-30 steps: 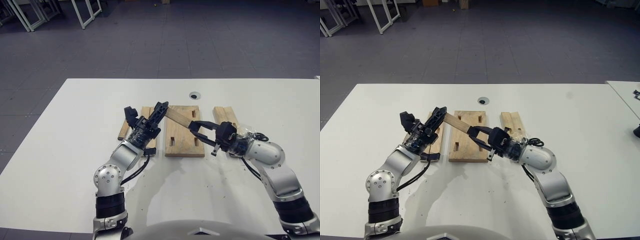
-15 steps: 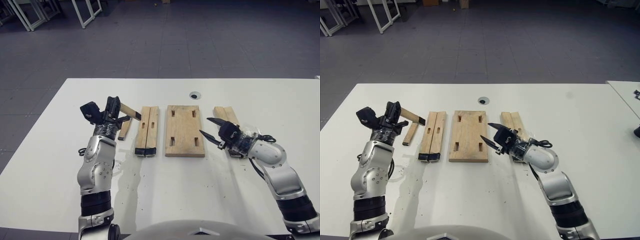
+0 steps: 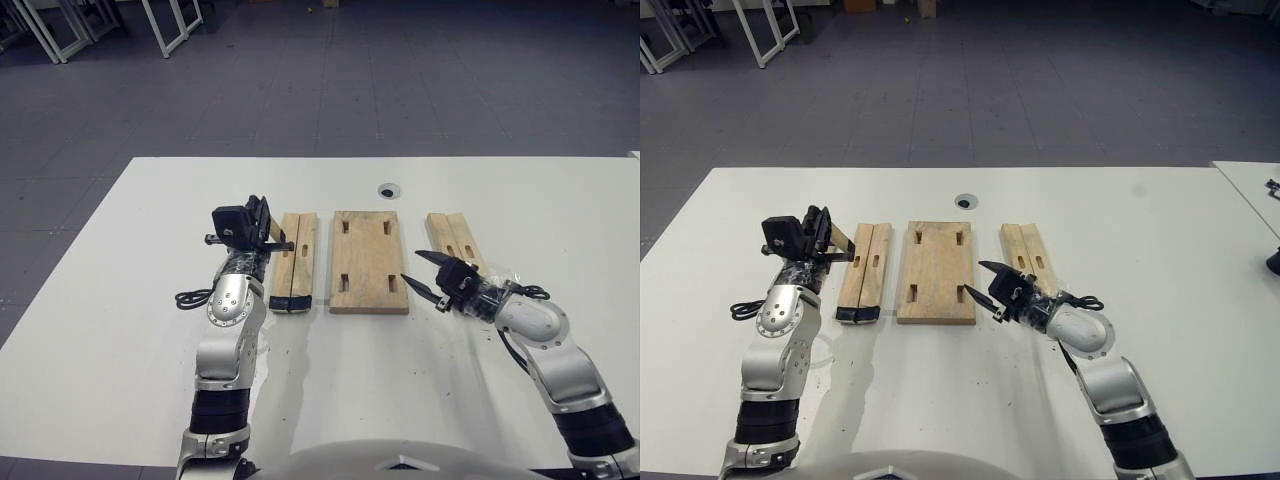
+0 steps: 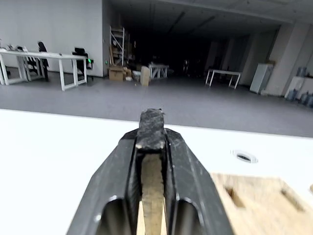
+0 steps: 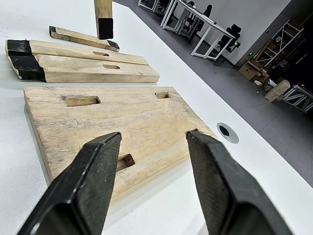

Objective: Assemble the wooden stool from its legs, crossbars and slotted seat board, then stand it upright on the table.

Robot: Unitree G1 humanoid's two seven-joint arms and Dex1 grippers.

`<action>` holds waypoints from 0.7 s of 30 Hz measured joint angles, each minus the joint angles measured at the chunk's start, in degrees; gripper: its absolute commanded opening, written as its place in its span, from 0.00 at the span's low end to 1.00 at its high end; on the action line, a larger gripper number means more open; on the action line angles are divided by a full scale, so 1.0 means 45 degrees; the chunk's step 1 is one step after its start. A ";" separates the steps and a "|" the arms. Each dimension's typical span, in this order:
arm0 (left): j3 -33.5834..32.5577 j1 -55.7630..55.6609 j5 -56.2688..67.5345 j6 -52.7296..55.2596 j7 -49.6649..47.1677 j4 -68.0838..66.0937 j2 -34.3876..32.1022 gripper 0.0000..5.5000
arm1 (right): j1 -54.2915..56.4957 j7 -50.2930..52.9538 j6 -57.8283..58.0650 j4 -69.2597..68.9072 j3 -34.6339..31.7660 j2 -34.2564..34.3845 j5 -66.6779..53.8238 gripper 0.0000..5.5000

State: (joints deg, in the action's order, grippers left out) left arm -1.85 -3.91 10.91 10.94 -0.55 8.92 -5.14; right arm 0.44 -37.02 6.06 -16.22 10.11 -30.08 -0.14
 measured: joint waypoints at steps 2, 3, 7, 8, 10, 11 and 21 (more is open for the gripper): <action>-0.0018 -0.0111 -0.0011 -0.0536 0.0264 -0.0630 0.0020 0.08 | 0.0000 0.0017 -0.0005 0.0032 0.0008 0.0008 0.0005 0.44; -0.0045 -0.0196 -0.0008 -0.0686 0.0401 -0.0913 0.0019 0.08 | 0.0000 0.0046 -0.0006 0.0070 0.0007 0.0008 0.0007 0.44; -0.0165 -0.0317 -0.0267 -0.0896 0.0404 -0.1404 -0.0022 0.08 | 0.0000 0.0081 -0.0006 0.0134 0.0005 0.0007 0.0007 0.44; -0.0202 -0.0340 -0.0338 -0.0727 0.0339 -0.1460 -0.0065 0.08 | 0.0000 0.0088 -0.0006 0.0134 0.0005 0.0007 0.0007 0.44; -0.0351 -0.0358 -0.0383 -0.0261 0.0321 -0.1493 -0.0120 0.08 | -0.0001 0.0104 -0.0011 0.0134 0.0005 0.0007 0.0022 0.44; -0.0412 -0.0397 -0.0369 0.0079 0.0322 -0.1400 -0.0126 0.08 | -0.0001 0.0107 -0.0012 0.0134 0.0005 0.0006 0.0039 0.44; -0.0649 -0.1960 -0.0138 0.4603 0.0322 -0.0207 -0.0447 0.08 | 0.0011 0.0281 -0.0016 0.0194 0.0009 0.0015 0.0104 0.44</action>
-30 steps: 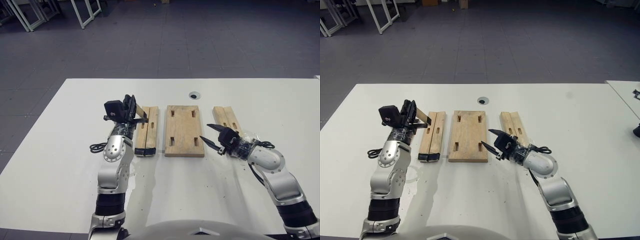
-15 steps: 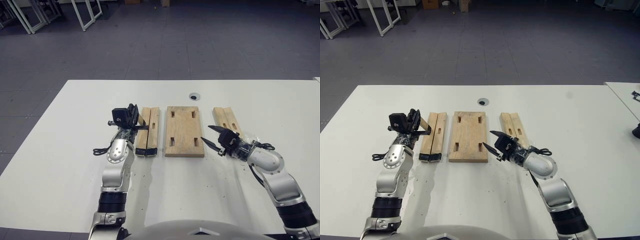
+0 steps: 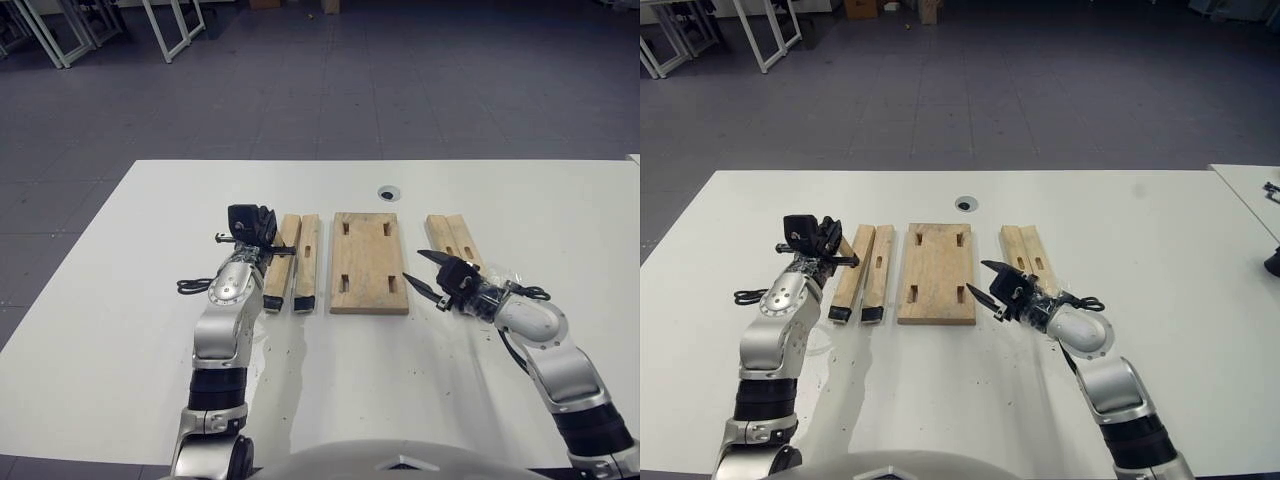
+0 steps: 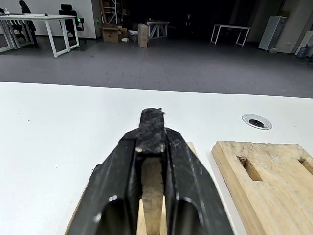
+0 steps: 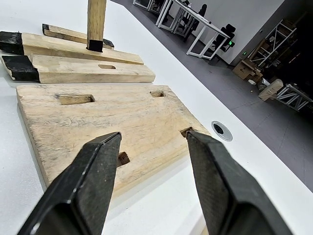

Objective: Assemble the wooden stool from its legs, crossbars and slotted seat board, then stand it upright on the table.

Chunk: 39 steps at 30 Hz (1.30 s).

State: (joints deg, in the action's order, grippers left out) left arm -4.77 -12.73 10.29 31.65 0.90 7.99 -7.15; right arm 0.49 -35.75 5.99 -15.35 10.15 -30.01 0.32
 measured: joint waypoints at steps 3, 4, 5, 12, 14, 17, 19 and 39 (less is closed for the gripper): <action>-0.0284 -0.0738 0.0231 0.1536 0.0017 0.0173 -0.0179 0.08 | 0.0004 0.0056 -0.0022 0.0040 0.0035 0.0066 0.0032 0.44; -0.0342 -0.0873 0.0302 0.1841 0.0054 0.0193 -0.0238 0.08 | 0.0005 0.0060 -0.0031 0.0052 0.0049 0.0089 0.0041 0.44; -0.0358 -0.0919 0.0314 0.1947 0.0089 0.0197 -0.0275 0.08 | 0.0009 0.0062 -0.0054 0.0065 0.0052 0.0102 0.0061 0.44; -0.1042 -0.2419 0.0615 0.2212 -0.0041 0.1728 -0.0378 0.16 | 0.0102 0.0095 -0.0186 0.0192 0.0110 0.0189 0.0315 0.44; -0.1648 -0.4200 0.0942 0.1824 -0.0123 0.2252 -0.0474 0.16 | 0.0103 0.0108 -0.0198 0.0194 0.0183 0.0219 0.0391 0.44; -0.2335 -0.5970 0.1362 0.1484 -0.0199 0.1816 -0.0724 0.16 | 0.0139 0.0107 -0.0224 0.0246 0.0281 0.0299 0.0402 0.44; -0.2377 -0.6167 0.1396 0.0884 -0.0014 0.0782 -0.0778 0.16 | 0.0168 0.0112 -0.0242 0.0318 0.0284 0.0341 0.0415 0.44; -0.1886 -0.0226 0.0812 -0.1353 0.0699 0.2478 -0.0852 0.19 | -0.0405 0.0342 -0.0206 -0.0036 0.0414 0.0484 0.0509 0.44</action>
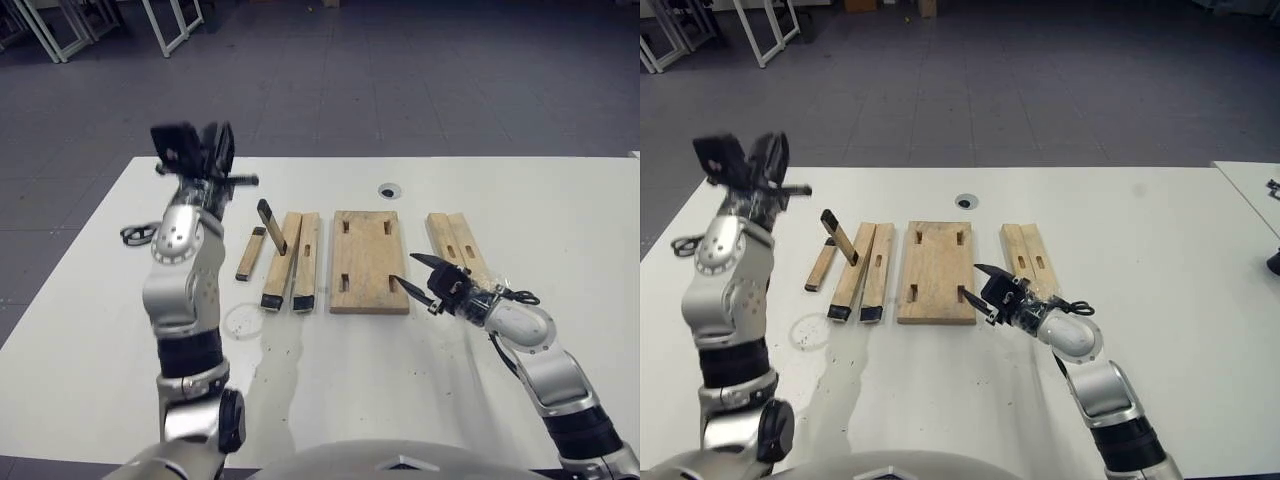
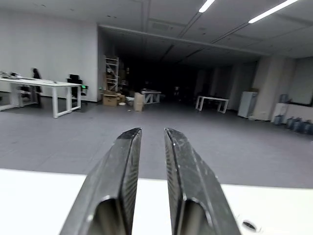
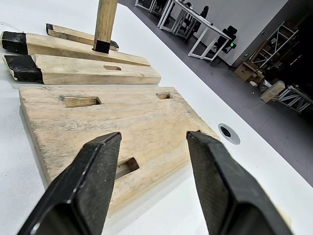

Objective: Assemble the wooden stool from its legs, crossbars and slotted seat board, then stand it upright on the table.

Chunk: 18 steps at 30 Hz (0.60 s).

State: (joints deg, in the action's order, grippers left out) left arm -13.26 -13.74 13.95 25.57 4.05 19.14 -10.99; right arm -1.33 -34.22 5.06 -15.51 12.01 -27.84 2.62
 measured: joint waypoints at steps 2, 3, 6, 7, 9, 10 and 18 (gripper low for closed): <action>0.0653 0.2651 -0.0492 -0.1176 0.0062 0.0424 0.0430 0.24 | -0.0119 0.0041 0.0023 -0.0018 0.0005 0.0011 -0.0001 0.44; 0.1047 0.4032 -0.0744 -0.2057 0.0156 0.0460 0.0745 0.27 | -0.0134 0.0085 0.0027 -0.0019 0.0001 0.0008 0.0000 0.44; 0.2093 0.7580 -0.1238 -0.4438 0.1039 0.0353 0.1004 0.36 | -0.0341 0.0114 0.0035 -0.0023 -0.0023 -0.0003 0.0000 0.44; 0.2298 0.7970 -0.1346 -0.4876 0.1310 0.0251 0.0931 0.39 | -0.0437 0.0112 0.0035 -0.0025 -0.0026 -0.0016 0.0000 0.44; 0.2521 0.8053 -0.1429 -0.5213 0.1551 -0.0011 0.0860 0.45 | -0.0453 0.0109 0.0035 -0.0026 -0.0027 -0.0032 0.0000 0.44; 0.2594 0.8044 -0.1518 -0.5140 0.1621 -0.0315 0.0793 0.45 | -0.0453 0.0098 0.0035 -0.0026 -0.0029 -0.0045 0.0000 0.44; 0.3020 0.6854 -0.1788 -0.2902 0.1965 -0.1967 0.0186 0.45 | -0.0424 0.0066 0.0038 0.0005 -0.0039 -0.0079 -0.0007 0.44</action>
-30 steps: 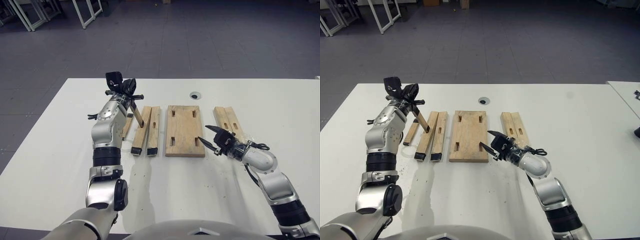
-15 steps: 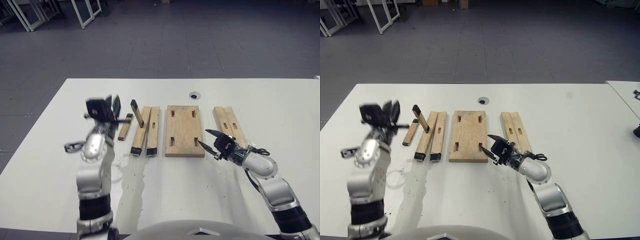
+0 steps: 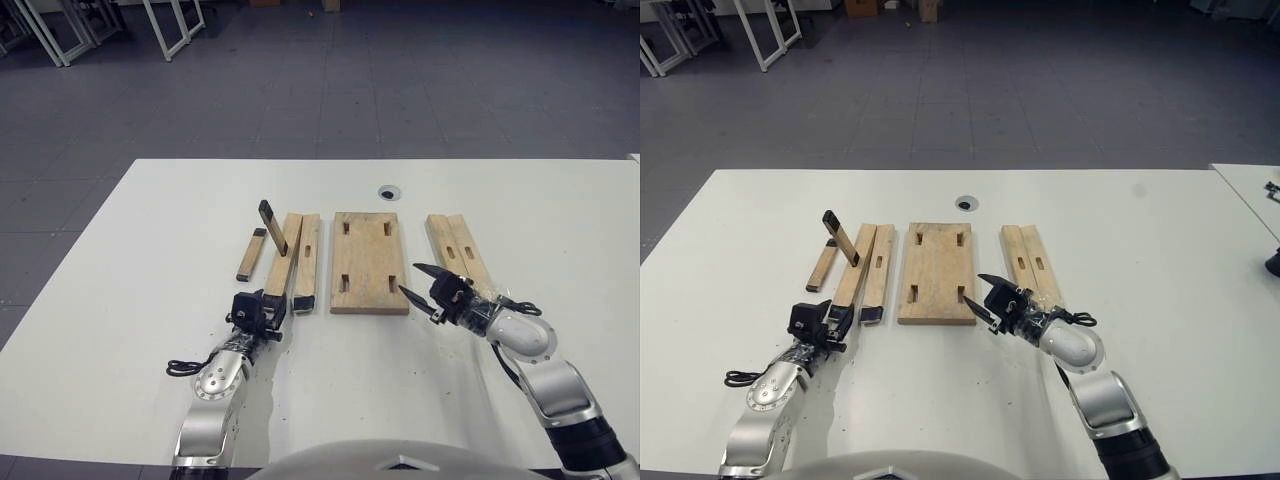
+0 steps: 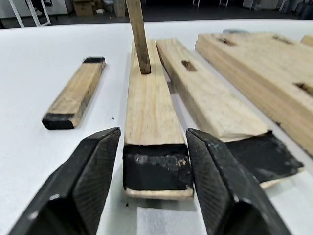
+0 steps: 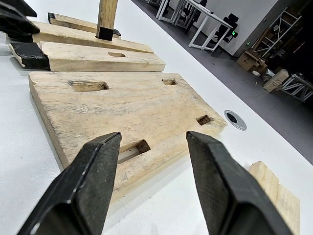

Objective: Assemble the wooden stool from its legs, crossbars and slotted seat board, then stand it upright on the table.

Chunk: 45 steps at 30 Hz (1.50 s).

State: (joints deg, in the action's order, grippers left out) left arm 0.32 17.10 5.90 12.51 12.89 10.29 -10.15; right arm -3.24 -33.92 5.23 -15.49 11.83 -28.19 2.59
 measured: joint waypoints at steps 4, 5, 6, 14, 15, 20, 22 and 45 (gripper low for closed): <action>-0.0021 -0.1362 0.0019 0.0885 0.0057 -0.0814 -0.0113 0.45 | 0.0041 -0.0031 0.0000 0.0066 -0.0009 -0.0009 -0.0004 0.44; -0.0042 -0.1606 0.0019 0.1057 0.0030 -0.0978 -0.0111 0.42 | 0.0064 -0.0036 0.0000 0.0075 -0.0012 -0.0011 -0.0004 0.44; -0.0071 -0.1844 0.0023 0.1197 0.0003 -0.1131 -0.0107 0.41 | 0.0078 -0.0041 0.0000 0.0079 -0.0015 -0.0012 -0.0005 0.44; -0.0948 -0.2826 0.1574 0.2768 0.0221 -0.1192 0.0147 0.37 | 0.1217 -0.0102 0.5099 -0.0692 -0.1804 0.1446 -0.4777 0.61; -0.1353 -0.3050 0.2234 0.3066 0.0435 -0.1121 0.0155 0.37 | 0.1691 -0.0102 0.6551 -0.0788 -0.2343 0.1748 -0.6249 0.65; -0.3136 -0.5125 0.7374 0.4898 0.2744 0.0297 -0.0026 0.37 | 0.4276 -0.0195 1.2017 0.0069 -0.4349 0.2081 -1.1952 0.66; -0.3435 -0.5419 1.0332 0.6915 0.3999 0.0893 -0.0503 0.37 | 0.5323 -0.0210 1.3794 0.1162 -0.5013 0.2106 -1.3832 0.66; -0.2926 -0.4857 1.6229 1.0466 0.5031 0.2350 -0.2632 0.37 | 0.8257 0.0583 1.5519 0.3009 -0.5326 0.2312 -1.7620 0.37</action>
State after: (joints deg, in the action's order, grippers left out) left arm -12.84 -4.76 78.93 59.60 35.53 20.86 -21.99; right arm 33.91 -31.29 75.07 -1.95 -12.13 -17.79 -76.70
